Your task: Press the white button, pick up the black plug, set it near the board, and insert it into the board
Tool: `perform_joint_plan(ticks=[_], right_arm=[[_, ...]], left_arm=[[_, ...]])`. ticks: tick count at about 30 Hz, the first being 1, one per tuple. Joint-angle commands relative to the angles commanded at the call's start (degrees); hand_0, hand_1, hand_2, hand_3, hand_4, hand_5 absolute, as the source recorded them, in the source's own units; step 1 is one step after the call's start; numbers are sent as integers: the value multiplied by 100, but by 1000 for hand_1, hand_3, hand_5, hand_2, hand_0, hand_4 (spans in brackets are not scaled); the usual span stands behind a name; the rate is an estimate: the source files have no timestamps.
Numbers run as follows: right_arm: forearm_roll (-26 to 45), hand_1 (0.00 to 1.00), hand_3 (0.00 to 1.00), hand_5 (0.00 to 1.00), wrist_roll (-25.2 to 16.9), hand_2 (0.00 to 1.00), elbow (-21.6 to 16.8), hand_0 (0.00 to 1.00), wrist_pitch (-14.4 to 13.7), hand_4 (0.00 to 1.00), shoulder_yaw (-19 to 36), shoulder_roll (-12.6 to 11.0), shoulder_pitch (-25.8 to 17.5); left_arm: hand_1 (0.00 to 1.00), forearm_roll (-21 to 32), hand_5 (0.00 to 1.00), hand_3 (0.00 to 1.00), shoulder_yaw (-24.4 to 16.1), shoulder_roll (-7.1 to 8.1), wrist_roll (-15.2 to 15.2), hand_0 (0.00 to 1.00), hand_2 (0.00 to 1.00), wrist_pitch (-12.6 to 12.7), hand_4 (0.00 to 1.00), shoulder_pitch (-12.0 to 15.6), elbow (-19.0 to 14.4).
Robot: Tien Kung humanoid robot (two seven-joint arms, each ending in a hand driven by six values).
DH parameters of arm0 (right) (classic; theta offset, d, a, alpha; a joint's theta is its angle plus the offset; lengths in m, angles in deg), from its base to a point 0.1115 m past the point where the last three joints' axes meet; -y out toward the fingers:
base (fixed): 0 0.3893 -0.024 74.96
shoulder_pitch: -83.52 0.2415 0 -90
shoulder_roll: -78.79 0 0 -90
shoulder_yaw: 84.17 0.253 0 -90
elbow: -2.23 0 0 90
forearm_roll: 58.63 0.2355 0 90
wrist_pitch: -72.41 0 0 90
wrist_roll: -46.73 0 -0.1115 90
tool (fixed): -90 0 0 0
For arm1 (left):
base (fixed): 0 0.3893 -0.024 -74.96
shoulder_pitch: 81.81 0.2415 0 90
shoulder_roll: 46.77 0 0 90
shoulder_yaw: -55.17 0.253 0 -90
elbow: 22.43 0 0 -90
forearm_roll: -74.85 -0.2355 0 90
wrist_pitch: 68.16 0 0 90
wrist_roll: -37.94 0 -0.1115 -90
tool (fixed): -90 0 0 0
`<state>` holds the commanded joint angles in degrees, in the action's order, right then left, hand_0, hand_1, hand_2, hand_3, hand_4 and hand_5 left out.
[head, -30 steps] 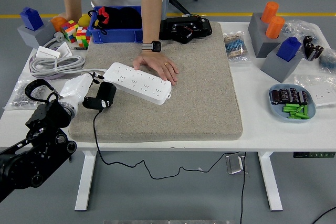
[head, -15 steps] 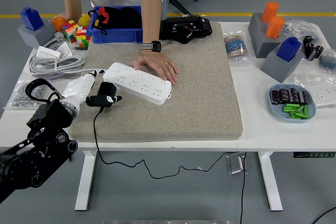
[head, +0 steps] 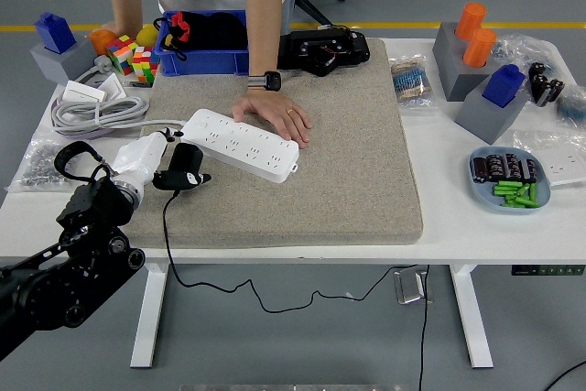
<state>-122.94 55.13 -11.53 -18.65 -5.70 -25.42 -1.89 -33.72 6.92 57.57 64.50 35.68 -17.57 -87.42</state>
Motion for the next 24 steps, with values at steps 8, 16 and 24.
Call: perform_joint_plan(ticks=[8,16,24], right_arm=[[3,648,614,426,-3,632,-4,765,-3,668,-10,4,4],[6,647,614,425,-18,632,-3,766,-18,668,-30,-7,-2],[27,647,614,423,-33,632,-2,766,-30,667,-76,-16,-11]], left_arm=[[629,-12,264,745,94,-68,-35,574,657,90,941,-46,63],[611,-80,216,729,106,-89,-55,511,636,144,911,-103,203],[570,-153,107,644,114,-79,-72,425,586,154,854,-112,289]])
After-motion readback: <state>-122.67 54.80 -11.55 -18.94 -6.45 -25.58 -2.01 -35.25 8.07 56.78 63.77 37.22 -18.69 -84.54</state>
